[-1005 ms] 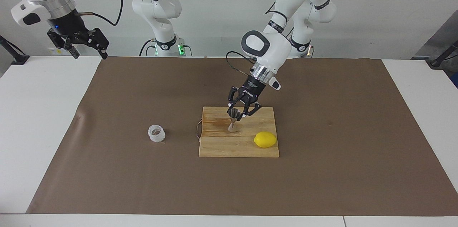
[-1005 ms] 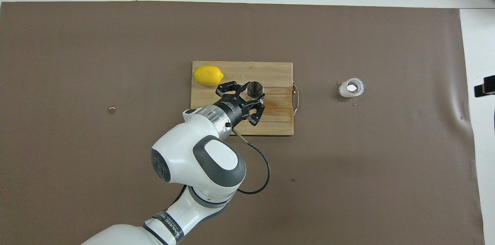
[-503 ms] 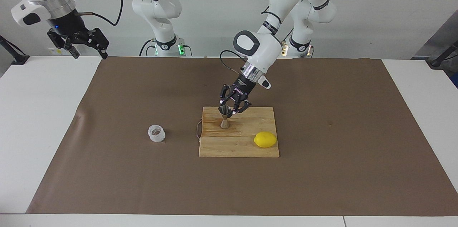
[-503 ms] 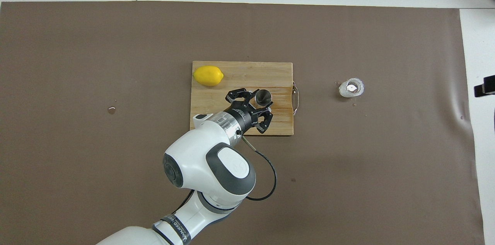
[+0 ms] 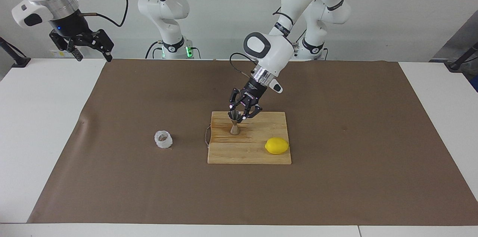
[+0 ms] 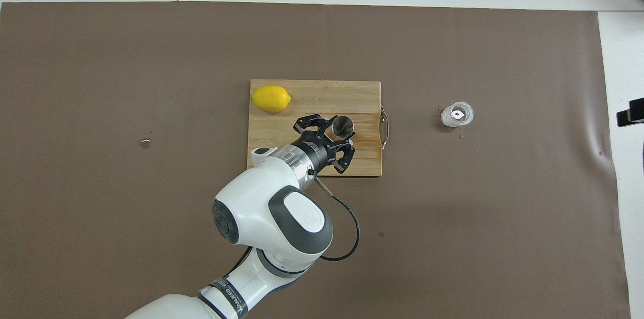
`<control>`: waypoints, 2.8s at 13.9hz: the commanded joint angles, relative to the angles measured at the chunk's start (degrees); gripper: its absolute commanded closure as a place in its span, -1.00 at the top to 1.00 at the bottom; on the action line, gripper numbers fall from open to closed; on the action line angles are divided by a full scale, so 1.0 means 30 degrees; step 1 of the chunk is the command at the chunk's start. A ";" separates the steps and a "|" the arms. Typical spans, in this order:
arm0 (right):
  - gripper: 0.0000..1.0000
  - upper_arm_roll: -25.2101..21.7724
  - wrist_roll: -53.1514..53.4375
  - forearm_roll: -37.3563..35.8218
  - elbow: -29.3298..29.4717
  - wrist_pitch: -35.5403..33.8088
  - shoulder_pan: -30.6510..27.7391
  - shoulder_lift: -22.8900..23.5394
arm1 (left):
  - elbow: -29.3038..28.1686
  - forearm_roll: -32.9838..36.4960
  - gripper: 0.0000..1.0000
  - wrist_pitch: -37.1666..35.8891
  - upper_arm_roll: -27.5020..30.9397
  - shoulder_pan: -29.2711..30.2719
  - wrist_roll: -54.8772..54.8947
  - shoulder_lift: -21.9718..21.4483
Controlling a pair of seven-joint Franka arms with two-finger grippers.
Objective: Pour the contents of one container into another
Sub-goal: 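Lower the metal cup onto the board and open the left gripper, then withdraw the left gripper while the right gripper reaches the white cup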
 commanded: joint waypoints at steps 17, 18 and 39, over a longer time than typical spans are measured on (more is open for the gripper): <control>1.00 0.0134 -0.2112 -0.0090 -0.0511 0.0003 -0.0241 -0.0386 | 0.0658 0.0703 1.00 0.0579 0.0130 -0.0085 -0.0135 -0.0554; 1.00 0.0105 -0.3024 -0.0090 -0.0744 0.0092 -0.0329 -0.0445 | 0.0688 0.0793 1.00 0.0462 0.0129 -0.0056 -0.0136 -0.0819; 1.00 0.0017 -3.2557 1.2003 -0.7397 0.9026 -0.2351 0.4646 | 0.0512 2.6442 1.00 -1.7086 0.1126 0.7647 -0.0078 -0.3986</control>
